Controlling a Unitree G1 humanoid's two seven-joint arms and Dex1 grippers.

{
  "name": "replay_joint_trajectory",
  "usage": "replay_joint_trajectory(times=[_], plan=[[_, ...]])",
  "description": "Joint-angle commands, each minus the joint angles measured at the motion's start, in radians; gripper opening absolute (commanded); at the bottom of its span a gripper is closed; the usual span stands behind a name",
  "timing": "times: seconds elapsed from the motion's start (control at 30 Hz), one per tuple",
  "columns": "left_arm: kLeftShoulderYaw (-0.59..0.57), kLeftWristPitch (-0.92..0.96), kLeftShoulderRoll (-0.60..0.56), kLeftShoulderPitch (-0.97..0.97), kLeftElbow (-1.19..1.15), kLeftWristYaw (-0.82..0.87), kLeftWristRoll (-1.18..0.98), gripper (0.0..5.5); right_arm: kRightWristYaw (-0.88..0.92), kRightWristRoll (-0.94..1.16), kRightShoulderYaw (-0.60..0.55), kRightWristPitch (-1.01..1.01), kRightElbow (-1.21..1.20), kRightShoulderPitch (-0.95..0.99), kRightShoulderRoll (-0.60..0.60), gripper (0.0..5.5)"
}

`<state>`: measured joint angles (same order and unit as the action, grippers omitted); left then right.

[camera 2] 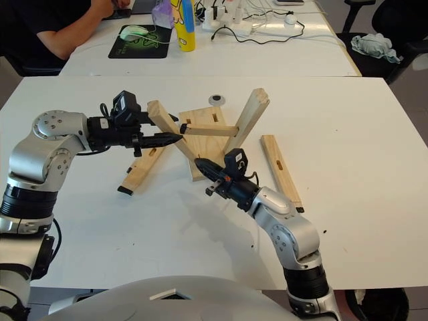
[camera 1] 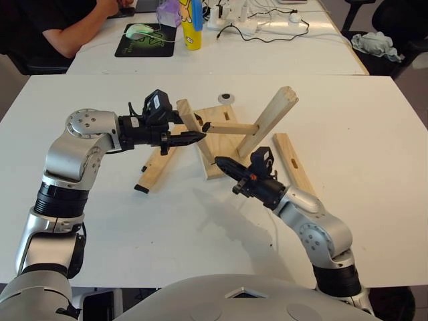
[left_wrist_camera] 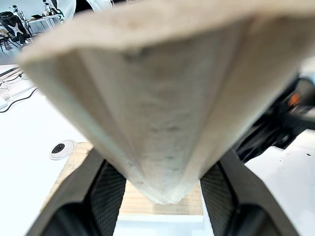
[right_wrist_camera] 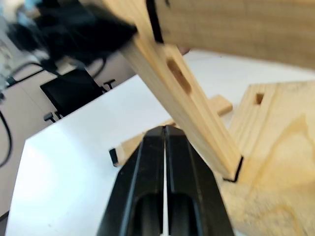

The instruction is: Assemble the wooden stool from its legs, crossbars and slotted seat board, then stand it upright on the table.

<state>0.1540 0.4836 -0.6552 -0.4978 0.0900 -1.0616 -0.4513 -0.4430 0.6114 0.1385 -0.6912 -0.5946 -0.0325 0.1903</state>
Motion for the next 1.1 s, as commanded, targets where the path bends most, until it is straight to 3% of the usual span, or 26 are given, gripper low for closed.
replay_joint_trajectory(times=[0.03, 0.17, 0.3, 0.5, 0.67, 1.1], plan=[[0.036, 0.065, -0.018, 0.044, -0.032, -0.004, 0.032, 2.07, 0.102, 0.076, -0.030, -0.066, -0.071, 0.128, -0.056, 0.00], [0.042, 0.063, -0.013, 0.034, -0.042, -0.010, 0.036, 2.07, 0.210, -0.008, -0.018, -0.012, -0.037, 0.241, -0.116, 0.00], [0.050, 0.062, -0.008, 0.024, -0.047, -0.016, 0.036, 2.07, 0.253, -0.215, 0.100, 0.071, 0.032, 0.305, -0.082, 0.00], [0.059, 0.059, -0.007, 0.008, -0.057, -0.028, 0.036, 2.07, 0.273, -0.432, 0.239, 0.113, 0.090, 0.271, -0.017, 0.00], [0.064, 0.060, -0.004, 0.005, -0.053, -0.027, 0.035, 2.07, 0.279, -0.546, 0.284, 0.068, 0.156, 0.243, 0.030, 0.00], [0.061, 0.057, -0.004, 0.015, -0.041, -0.003, 0.055, 2.07, 0.190, -0.594, 0.352, 0.009, 0.207, 0.184, 0.063, 0.00]])
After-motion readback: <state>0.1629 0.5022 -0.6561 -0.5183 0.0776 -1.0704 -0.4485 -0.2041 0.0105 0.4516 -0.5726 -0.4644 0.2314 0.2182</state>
